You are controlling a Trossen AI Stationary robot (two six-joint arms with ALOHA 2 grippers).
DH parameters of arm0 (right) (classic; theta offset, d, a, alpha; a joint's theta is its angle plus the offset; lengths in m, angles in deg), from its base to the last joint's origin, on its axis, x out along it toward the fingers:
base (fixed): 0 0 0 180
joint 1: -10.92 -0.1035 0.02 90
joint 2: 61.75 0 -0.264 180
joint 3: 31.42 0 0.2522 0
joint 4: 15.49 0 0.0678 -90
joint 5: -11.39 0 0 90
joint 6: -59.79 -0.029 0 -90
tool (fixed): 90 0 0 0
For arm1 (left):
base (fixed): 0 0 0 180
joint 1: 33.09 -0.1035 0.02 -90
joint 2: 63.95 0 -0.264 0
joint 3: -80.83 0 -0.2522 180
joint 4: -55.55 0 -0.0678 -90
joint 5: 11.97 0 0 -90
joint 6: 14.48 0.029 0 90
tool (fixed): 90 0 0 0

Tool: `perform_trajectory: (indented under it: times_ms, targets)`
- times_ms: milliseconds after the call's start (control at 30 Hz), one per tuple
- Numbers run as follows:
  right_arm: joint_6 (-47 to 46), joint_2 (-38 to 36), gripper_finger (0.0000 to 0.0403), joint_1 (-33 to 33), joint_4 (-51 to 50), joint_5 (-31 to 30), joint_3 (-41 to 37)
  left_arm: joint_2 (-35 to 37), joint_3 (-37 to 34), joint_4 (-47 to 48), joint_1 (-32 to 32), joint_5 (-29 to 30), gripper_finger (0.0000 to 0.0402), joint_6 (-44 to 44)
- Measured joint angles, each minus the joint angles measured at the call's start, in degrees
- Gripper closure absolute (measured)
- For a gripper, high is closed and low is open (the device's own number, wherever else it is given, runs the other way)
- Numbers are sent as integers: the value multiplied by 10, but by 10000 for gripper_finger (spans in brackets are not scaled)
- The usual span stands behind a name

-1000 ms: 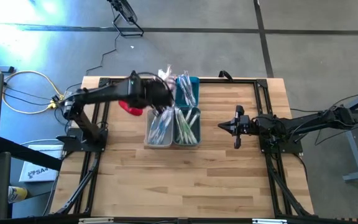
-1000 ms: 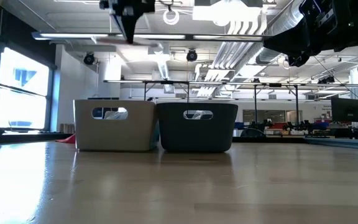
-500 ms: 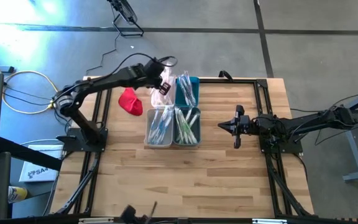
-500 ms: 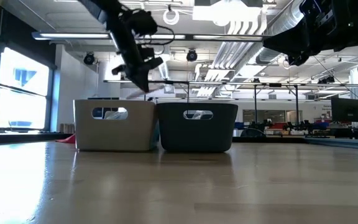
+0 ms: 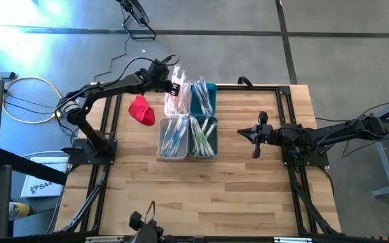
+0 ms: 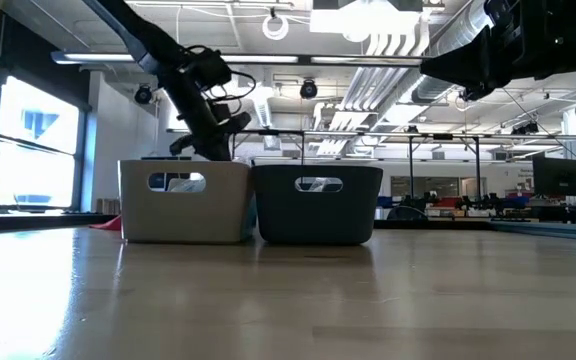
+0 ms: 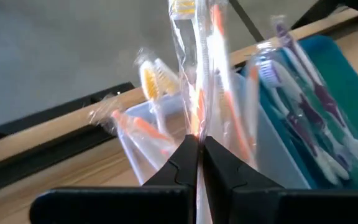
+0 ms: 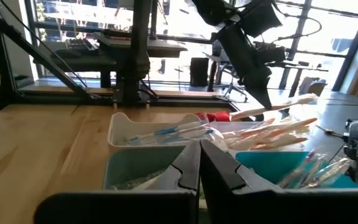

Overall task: Pick & Place Toothbrushes
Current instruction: Put the orange toothbrush into the transparent bin

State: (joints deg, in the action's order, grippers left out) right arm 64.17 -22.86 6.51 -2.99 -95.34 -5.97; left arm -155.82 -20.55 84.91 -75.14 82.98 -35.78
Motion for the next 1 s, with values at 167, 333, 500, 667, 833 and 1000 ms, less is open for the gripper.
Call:
perform_trajectory:
  times_ms: [167, 333, 500, 667, 833, 1000]
  targets:
    - [15, 0, 401, 0, 1, 1, 0, 0, -26, -54, -8, -17, 396, -15]
    - [15, 0, 401, 0, 1, 1, 0, 0, -52, -108, -7, -18, 396, -29]
    - [15, 0, 400, 0, 1, 1, 0, -13, -66, -117, -7, -11, 396, -38]
    - [15, 0, 400, 0, 1, 1, 0, -44, -71, -129, -7, -17, 396, -59]
    - [15, 0, 400, 0, 1, 1, 0, -67, -70, -138, -7, -21, 396, -61]
    - [15, 0, 400, 0, 1, -1, 0, -72, -69, -138, -7, -21, 396, -61]
